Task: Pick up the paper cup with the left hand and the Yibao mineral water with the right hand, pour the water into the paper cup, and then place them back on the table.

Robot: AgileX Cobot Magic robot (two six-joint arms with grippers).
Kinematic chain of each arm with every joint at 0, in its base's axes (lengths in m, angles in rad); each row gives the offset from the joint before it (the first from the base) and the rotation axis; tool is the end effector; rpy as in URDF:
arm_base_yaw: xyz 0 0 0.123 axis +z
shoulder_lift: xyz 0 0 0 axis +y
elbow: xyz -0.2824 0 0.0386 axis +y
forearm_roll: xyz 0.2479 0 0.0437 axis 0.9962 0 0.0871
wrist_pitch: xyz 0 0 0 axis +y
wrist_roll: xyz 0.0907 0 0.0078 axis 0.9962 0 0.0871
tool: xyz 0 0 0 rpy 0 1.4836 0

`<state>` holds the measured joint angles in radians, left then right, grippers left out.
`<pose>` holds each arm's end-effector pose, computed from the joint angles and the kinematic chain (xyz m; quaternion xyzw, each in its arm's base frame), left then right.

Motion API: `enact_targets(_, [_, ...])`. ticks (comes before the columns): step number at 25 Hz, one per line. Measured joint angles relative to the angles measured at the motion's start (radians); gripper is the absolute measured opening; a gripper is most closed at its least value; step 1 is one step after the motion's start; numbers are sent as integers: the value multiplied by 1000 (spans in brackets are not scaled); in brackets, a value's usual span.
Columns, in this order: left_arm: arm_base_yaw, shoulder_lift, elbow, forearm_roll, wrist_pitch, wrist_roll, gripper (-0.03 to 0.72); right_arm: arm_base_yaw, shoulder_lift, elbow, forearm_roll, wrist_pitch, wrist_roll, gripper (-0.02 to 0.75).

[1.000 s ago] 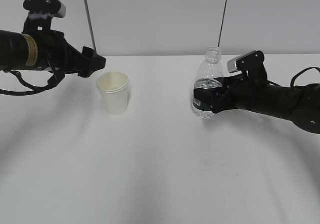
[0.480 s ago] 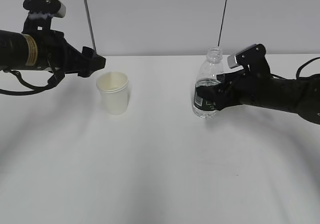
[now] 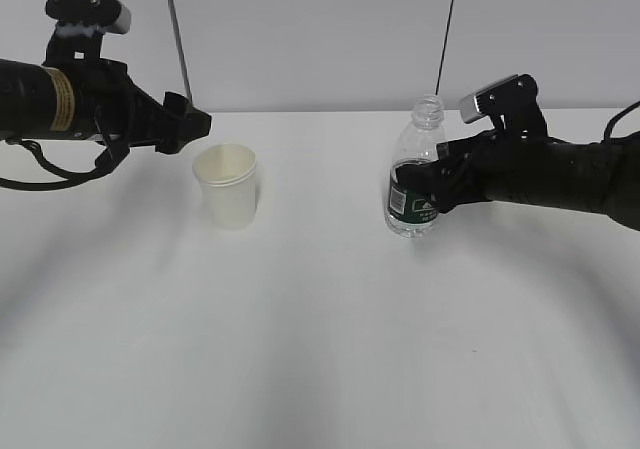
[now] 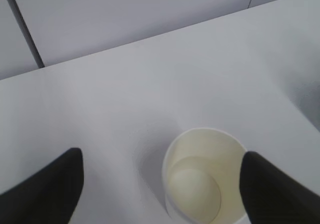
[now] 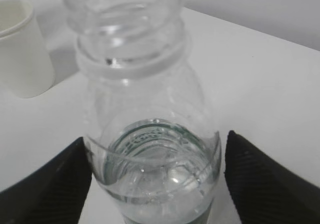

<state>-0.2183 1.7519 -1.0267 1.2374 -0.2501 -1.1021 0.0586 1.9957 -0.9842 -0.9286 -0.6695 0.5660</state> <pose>0.3650 -0.1027 0.2154 0.2048 0.8450 -0.1252 0.4778 0.3869 0.0679 0.1407 -0.2559 0.7972 0.1729 0.5188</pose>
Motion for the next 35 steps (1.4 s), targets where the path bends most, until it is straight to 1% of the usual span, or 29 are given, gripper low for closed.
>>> enact_targets(3, [0,0,0,0,0,0,577,0,-18,0,-19,30,32,605])
enact_targets(6, [0,0,0,-1,1,-1,577,0,-40,0,-66,50,92,605])
enact_targets(16, [0,0,0,-12,1,-3,577,0,-127,0,-282,144,286,605])
enact_targets(23, [0,-4,0,-14,2,-4,577,0,-194,0,-510,223,520,605])
enact_targets(25, [0,-22,0,-15,7,-11,577,0,-223,0,-607,244,611,601])
enact_targets(29, [0,-72,0,-19,56,-15,577,0,-300,0,-839,275,838,592])
enact_targets(31, [0,-93,0,-23,113,-15,577,0,-341,0,-889,283,924,592])
enact_targets(35, [0,-130,0,-63,250,-15,561,0,-411,0,-907,285,994,591])
